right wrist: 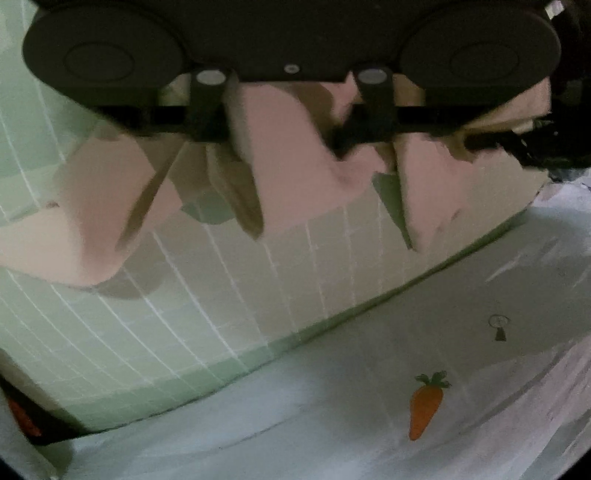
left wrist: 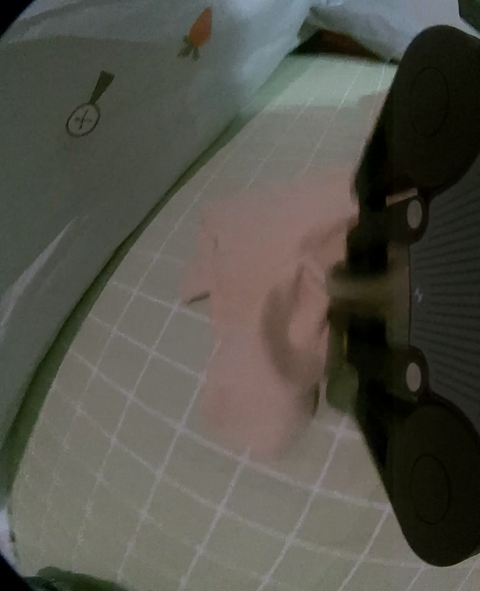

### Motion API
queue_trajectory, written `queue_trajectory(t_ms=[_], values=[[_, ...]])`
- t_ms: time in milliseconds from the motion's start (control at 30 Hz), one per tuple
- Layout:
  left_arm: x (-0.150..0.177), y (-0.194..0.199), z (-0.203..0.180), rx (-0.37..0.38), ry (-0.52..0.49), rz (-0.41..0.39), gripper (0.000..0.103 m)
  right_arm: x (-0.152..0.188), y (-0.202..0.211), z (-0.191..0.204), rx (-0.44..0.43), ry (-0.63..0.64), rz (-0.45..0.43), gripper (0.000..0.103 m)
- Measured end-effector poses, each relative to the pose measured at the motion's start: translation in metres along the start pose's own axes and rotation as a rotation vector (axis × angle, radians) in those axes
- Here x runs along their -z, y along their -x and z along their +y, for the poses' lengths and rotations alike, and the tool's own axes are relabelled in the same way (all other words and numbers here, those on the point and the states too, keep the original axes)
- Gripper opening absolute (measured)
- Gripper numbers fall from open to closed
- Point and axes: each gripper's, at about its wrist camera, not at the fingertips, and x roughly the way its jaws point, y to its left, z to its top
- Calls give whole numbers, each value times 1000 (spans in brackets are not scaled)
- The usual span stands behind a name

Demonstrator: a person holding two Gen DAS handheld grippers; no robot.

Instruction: Fold clothes

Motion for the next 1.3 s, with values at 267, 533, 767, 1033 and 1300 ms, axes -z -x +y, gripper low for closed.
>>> queue_trajectory(t_ms=[267,533,767,1033,1300], values=[[-53,59,-6,-7,-39,-254,8,-68,12,34,-43,103,-239,12],[-16,192,9,97,-144,-567,8,-78,125,30,-198,133,-572,9],[115,160,76,-137,-135,-310,10,48,136,-47,44,64,-368,9],[148,163,111,-201,-55,-278,55,98,131,-78,130,-94,-228,57],[115,163,98,-265,-63,-331,74,69,109,-12,287,178,-324,72]])
